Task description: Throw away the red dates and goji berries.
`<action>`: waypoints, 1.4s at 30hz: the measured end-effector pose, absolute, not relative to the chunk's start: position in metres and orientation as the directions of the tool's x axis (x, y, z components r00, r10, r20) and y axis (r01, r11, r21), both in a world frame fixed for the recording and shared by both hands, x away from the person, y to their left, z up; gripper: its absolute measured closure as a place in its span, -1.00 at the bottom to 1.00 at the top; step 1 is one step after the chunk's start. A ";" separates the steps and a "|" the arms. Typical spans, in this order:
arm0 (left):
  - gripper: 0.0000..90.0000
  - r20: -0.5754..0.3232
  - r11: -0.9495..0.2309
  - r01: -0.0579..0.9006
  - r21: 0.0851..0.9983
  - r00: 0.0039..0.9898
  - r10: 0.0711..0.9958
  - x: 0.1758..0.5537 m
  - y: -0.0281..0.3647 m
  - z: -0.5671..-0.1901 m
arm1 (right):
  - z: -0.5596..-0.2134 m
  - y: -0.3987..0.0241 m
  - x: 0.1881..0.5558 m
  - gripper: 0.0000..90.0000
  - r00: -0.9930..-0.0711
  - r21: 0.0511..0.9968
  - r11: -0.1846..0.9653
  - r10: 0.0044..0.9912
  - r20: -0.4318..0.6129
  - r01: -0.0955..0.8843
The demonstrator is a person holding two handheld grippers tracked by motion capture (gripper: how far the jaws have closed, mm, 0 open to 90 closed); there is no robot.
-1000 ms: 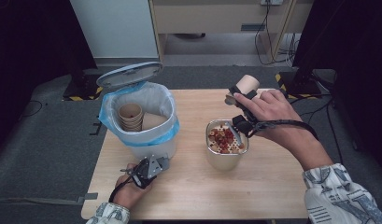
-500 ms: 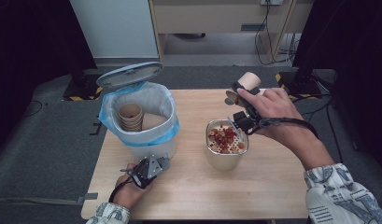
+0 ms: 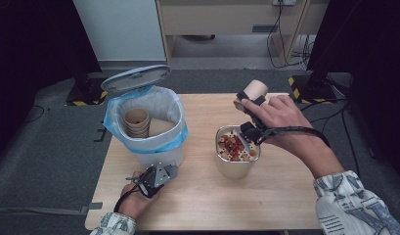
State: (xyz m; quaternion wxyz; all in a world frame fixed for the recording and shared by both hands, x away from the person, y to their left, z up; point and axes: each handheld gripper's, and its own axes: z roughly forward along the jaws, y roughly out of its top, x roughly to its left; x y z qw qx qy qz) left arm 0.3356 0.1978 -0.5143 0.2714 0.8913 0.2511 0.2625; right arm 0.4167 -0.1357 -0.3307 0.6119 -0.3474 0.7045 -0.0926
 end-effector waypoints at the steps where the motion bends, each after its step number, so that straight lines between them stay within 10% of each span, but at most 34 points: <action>1: 0.99 0.331 -0.726 0.305 0.616 0.736 0.590 0.336 0.198 -0.514 | -0.327 -0.137 0.418 -0.35 -0.011 -0.524 0.770 -0.566 -0.824 -0.363; 26: 0.99 0.329 -0.724 0.307 0.618 0.736 0.592 0.336 0.198 -0.514 | -0.312 -0.135 0.414 -0.34 0.049 -0.562 0.761 -0.580 -0.813 -0.324; 29: 0.99 0.330 -0.725 0.307 0.616 0.736 0.591 0.336 0.198 -0.514 | -0.343 -0.129 0.409 -0.34 0.001 -0.680 0.629 -0.734 -0.679 -0.378; 42: 0.99 0.329 -0.725 0.308 0.616 0.735 0.592 0.336 0.198 -0.514 | -0.336 -0.132 0.415 -0.34 -0.006 -0.593 0.718 -0.639 -0.769 -0.364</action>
